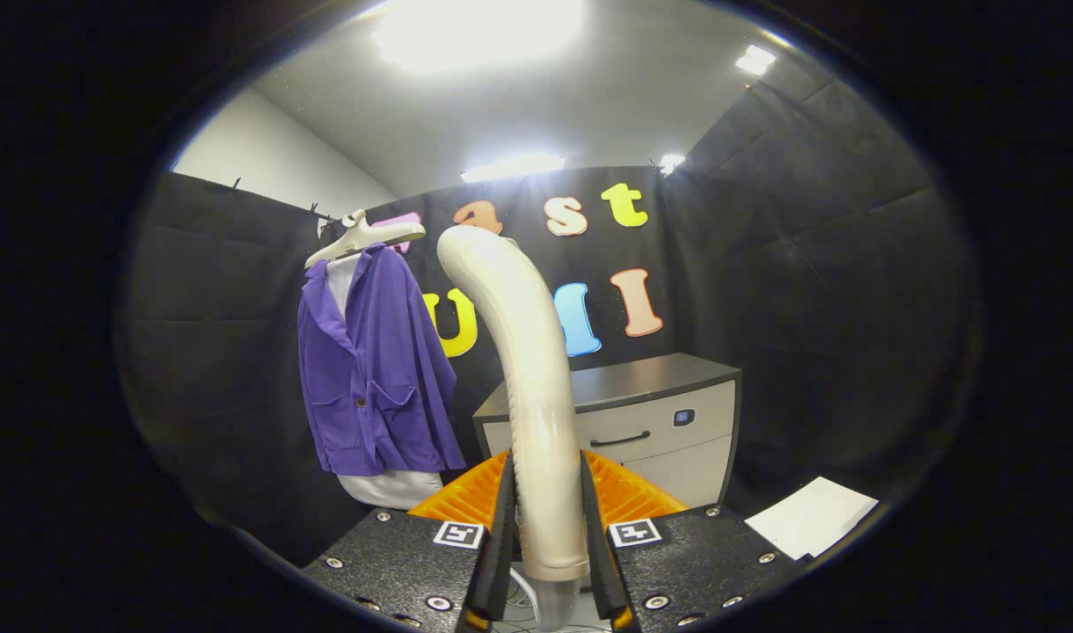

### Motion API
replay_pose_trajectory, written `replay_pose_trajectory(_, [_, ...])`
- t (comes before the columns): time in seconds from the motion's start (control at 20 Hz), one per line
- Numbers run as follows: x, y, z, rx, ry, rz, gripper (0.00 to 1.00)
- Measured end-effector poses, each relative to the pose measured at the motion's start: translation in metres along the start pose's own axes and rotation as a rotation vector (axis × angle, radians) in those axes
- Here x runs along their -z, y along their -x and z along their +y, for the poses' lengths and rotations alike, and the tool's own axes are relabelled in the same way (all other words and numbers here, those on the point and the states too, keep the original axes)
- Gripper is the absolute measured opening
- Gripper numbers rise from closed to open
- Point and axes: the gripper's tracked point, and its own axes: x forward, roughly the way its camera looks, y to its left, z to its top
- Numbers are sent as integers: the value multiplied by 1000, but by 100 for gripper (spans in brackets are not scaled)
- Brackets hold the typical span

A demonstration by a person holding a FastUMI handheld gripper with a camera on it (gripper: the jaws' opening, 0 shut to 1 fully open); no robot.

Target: Iron the clothes twice with a garment steamer, once on the left side and once on the right side.

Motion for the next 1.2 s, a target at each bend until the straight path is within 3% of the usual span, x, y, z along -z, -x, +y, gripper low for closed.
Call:
replay_pose_trajectory(0.6, [-30, 5, -32, 47, -24, -49, 37])
replay_pose_trajectory(1.2, [-36, -5, -25, 66, -9, -58, 37])
